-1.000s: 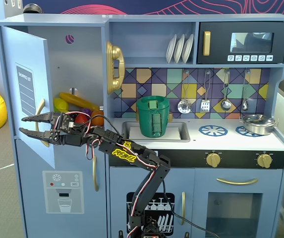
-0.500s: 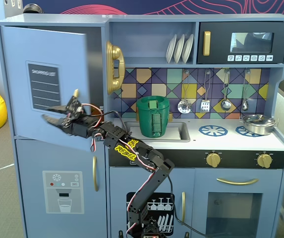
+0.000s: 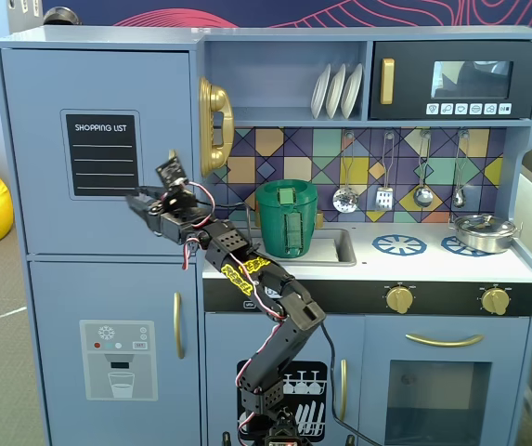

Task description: Close the left cabinet door

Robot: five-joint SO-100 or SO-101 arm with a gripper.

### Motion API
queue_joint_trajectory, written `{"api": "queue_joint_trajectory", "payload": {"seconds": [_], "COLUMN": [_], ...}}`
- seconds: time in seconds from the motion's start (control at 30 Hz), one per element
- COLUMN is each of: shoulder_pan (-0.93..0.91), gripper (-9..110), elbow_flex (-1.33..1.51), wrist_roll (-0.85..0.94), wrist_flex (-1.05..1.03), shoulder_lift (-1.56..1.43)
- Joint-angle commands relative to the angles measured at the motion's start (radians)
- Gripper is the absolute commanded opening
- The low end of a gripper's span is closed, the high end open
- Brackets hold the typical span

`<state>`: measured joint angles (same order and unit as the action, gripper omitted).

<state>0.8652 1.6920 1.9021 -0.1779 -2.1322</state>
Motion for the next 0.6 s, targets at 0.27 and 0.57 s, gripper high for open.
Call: {"api": "queue_joint_trajectory", "payload": {"seconds": [0.27,0.57], "shoulder_pan": [-0.104,0.026], "gripper": [0,0], "elbow_flex": [-0.069,0.12], "wrist_roll": [-0.075,-0.051], "wrist_flex": [0.048,-0.107], "shoulder_lift": [0.038,-0.209]}}
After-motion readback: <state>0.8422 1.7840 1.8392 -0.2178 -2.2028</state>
